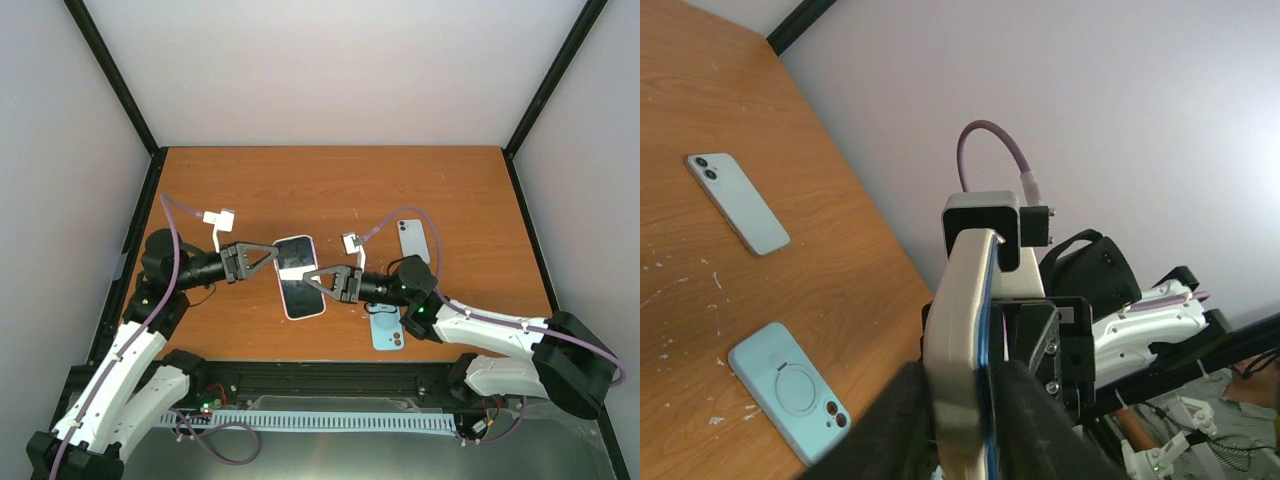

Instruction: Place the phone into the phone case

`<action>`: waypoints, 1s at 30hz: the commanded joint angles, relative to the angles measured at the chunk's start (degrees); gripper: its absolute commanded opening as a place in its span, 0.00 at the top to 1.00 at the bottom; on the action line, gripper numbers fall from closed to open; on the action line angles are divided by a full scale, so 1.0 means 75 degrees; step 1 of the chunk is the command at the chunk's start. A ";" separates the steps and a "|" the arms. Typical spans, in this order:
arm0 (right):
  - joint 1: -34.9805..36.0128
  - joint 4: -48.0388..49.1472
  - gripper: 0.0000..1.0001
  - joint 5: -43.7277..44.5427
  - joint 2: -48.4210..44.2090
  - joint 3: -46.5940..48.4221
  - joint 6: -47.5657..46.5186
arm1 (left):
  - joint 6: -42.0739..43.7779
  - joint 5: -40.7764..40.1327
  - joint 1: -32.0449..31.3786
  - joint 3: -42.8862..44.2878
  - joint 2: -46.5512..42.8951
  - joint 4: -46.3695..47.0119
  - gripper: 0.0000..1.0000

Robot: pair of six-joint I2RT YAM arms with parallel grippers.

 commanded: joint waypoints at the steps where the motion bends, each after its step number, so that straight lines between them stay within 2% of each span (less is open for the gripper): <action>1: 0.0054 -0.0182 0.86 0.0253 -0.0436 0.0406 -0.0350 | 0.0077 0.0027 0.0004 0.0264 -0.0130 0.0306 0.86; 4: 0.0056 -0.0168 0.86 0.0343 -0.0501 0.0418 -0.0306 | -0.0110 0.0362 0.0004 0.0015 -0.0114 0.0783 0.98; 8: 0.0038 0.0281 0.87 0.0502 -0.0497 0.0315 -0.0045 | -0.0292 0.0797 0.0010 -0.0179 -0.0163 0.1435 1.00; 10: 0.0034 0.0688 0.88 0.0631 -0.0479 0.0206 0.0157 | -0.0320 0.1015 0.0004 -0.0212 -0.0171 0.1661 0.96; 13: 0.0044 0.1164 0.89 0.0737 -0.0449 0.0133 0.0372 | -0.0294 0.1210 0.0004 -0.0244 -0.0179 0.1789 0.85; 16: 0.0044 0.1154 0.88 0.0800 -0.0508 0.0179 0.0371 | -0.0214 0.1188 0.0004 -0.0280 -0.0201 0.1695 0.68; 17: 0.0044 0.1063 0.88 0.0830 -0.0531 0.0205 0.0332 | -0.0167 0.1164 0.0004 -0.0291 -0.0202 0.1664 0.66; 30: 0.0044 0.0826 0.88 0.0588 -0.0510 0.0307 0.0249 | 0.0209 0.0936 0.0006 -0.0147 0.0044 0.1348 0.69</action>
